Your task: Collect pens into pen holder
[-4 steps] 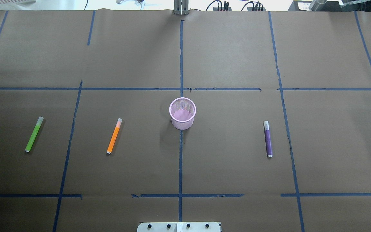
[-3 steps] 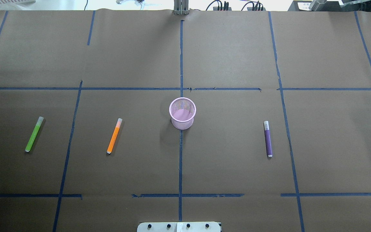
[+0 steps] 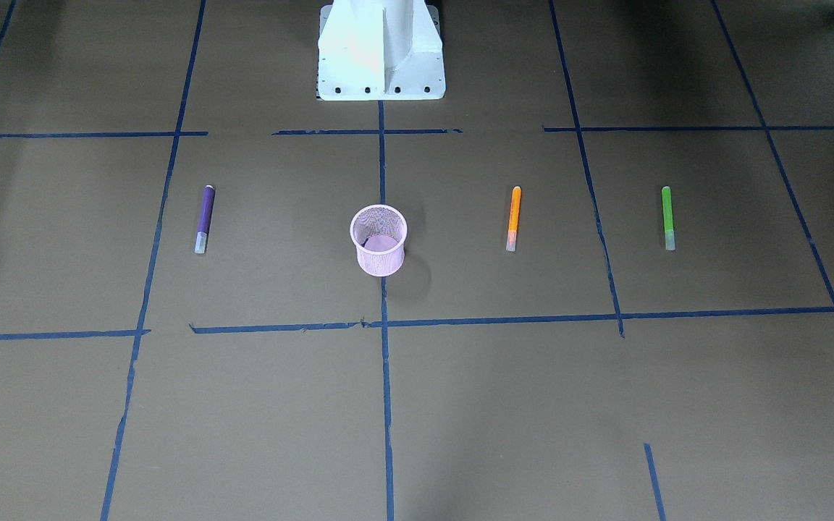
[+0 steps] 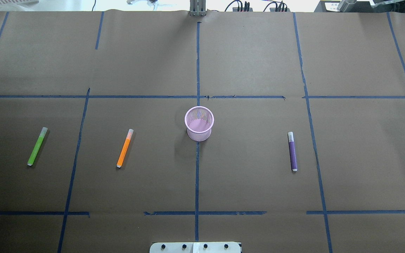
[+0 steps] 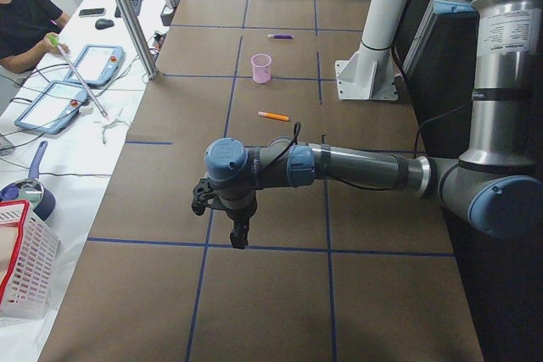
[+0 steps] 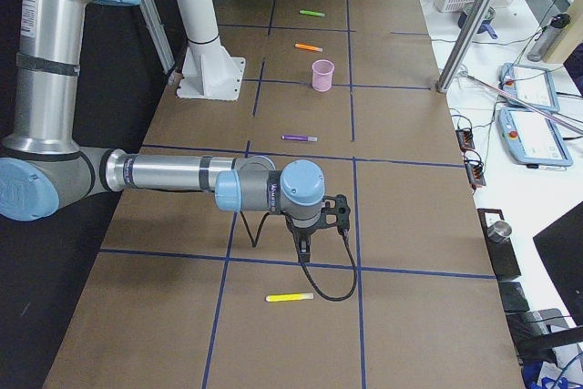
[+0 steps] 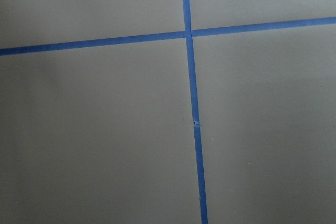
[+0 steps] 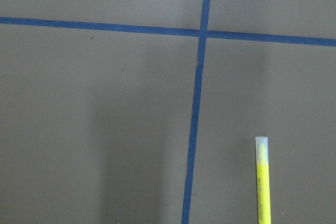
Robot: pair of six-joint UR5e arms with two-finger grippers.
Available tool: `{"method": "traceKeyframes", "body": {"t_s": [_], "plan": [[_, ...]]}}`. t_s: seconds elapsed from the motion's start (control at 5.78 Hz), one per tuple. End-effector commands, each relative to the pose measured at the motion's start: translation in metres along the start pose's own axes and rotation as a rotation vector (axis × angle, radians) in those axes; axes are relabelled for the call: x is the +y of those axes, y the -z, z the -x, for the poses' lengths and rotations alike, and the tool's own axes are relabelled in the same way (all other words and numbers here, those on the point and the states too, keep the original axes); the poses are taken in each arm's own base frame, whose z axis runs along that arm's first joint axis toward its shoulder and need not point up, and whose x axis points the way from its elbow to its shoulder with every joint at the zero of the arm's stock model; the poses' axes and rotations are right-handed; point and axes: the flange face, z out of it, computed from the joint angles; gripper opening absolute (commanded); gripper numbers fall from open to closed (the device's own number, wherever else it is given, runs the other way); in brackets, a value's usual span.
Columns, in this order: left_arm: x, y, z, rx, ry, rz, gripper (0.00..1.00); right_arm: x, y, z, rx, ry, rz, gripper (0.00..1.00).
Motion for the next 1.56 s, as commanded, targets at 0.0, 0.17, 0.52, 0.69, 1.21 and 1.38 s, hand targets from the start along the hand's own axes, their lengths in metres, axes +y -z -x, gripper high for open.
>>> {"method": "traceKeyframes", "body": {"t_s": [0.0, 0.17, 0.52, 0.69, 1.21, 1.38], "plan": [[0.0, 0.002, -0.003, 0.002, -0.004, -0.007, 1.0, 0.001, 0.0, 0.0, 0.0, -0.001, -0.001, 1.0], [0.0, -0.002, 0.001, 0.002, -0.01, 0.0, 1.0, 0.002, 0.0, -0.001, 0.0, -0.002, 0.0, 1.0], [0.007, -0.005, -0.004, 0.048, -0.038, -0.028, 1.0, 0.014, 0.001, 0.0, 0.0, -0.005, 0.001, 1.0], [0.001, -0.025, -0.02, 0.103, -0.071, -0.009, 1.0, 0.015, 0.002, 0.002, 0.0, -0.002, -0.002, 1.0], [-0.038, -0.077, -0.11, 0.113, -0.144, 0.072, 1.0, 0.026, 0.0, 0.002, -0.015, -0.002, 0.0, 1.0], [-0.04, -0.106, -0.148, 0.113, -0.101, 0.094, 1.0, 0.027, 0.001, 0.004, -0.015, -0.001, -0.002, 1.0]]}}
